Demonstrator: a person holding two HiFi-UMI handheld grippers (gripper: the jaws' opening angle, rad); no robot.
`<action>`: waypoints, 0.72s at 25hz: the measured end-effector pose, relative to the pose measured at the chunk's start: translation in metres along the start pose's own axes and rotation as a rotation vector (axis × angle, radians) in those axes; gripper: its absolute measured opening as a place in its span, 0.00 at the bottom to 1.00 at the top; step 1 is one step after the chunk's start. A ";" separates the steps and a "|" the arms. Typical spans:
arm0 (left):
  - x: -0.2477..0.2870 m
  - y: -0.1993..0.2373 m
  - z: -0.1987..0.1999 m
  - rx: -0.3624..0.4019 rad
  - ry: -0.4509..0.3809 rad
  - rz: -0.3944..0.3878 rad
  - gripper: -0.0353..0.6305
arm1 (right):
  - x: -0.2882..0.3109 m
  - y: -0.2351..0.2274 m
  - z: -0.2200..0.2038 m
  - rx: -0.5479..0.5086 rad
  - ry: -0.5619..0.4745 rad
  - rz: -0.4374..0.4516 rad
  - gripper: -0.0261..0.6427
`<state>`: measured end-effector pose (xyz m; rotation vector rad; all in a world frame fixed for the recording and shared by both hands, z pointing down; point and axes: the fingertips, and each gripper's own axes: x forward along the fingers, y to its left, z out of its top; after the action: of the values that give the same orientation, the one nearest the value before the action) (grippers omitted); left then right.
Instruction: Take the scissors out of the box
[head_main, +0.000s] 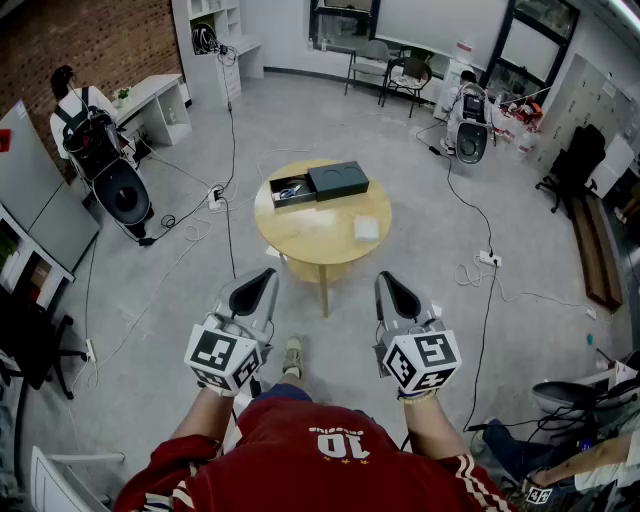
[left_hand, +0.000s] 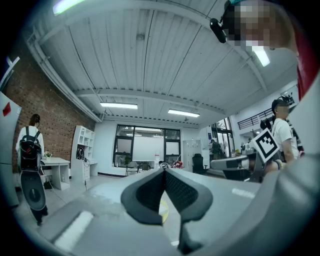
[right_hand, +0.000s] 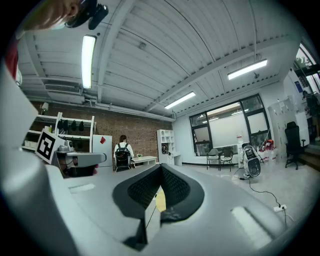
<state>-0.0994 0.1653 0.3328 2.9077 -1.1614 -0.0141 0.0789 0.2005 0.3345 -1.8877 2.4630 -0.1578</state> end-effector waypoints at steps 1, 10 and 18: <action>-0.001 -0.002 0.000 0.001 -0.001 0.000 0.06 | -0.003 0.000 0.000 0.000 -0.002 -0.002 0.04; 0.002 -0.015 0.001 0.008 -0.004 0.002 0.06 | -0.015 -0.004 -0.004 -0.006 0.003 0.010 0.04; 0.003 -0.018 0.003 0.010 -0.011 0.014 0.06 | -0.011 0.000 -0.007 0.004 0.010 0.042 0.04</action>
<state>-0.0847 0.1757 0.3299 2.9124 -1.1864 -0.0243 0.0815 0.2109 0.3408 -1.8365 2.5046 -0.1708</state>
